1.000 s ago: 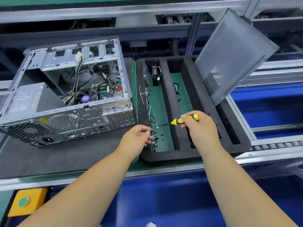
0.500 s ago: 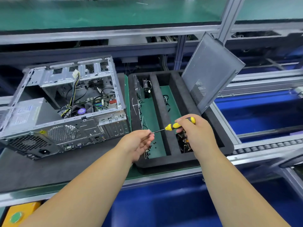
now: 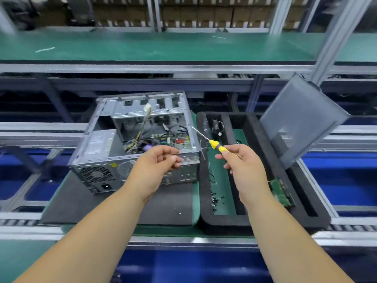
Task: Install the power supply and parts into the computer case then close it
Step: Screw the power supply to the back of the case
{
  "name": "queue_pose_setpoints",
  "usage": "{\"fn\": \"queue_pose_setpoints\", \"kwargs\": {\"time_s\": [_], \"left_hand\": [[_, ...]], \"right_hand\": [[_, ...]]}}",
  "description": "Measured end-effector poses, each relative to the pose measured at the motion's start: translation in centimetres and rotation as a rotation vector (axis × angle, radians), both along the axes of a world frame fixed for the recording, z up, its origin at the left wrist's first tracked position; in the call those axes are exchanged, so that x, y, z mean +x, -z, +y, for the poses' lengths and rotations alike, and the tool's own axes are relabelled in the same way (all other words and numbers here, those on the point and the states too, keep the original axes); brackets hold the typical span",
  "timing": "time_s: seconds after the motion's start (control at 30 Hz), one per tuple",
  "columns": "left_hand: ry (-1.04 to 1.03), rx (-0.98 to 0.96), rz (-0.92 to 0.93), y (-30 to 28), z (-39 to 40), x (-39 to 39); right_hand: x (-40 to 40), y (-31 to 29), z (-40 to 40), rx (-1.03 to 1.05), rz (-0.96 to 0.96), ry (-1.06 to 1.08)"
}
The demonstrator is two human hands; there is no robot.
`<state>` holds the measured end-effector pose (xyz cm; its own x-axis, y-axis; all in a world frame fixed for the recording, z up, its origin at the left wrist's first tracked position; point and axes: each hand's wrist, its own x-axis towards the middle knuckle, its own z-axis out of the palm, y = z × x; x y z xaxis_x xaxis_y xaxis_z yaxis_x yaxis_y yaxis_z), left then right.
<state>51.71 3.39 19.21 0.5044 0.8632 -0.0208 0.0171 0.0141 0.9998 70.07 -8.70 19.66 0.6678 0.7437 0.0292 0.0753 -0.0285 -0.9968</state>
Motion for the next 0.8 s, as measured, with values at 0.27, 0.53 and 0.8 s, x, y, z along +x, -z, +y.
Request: {"fn": "queue_pose_setpoints", "kwargs": {"time_s": [0.27,0.53,0.8], "left_hand": [[-0.257,0.107,0.009,-1.3,5.3,-12.0],[-0.316,-0.217,-0.179,0.4,8.4,-20.2],[-0.221,-0.343,-0.266,1.7,10.0,-24.3]], "right_hand": [[-9.8,-2.0,6.5,0.067,-0.003,-0.198],[-19.0,-2.9,10.0,0.045,-0.015,-0.323],[-24.2,-2.2,11.0,-0.023,-0.049,-0.303]]}}
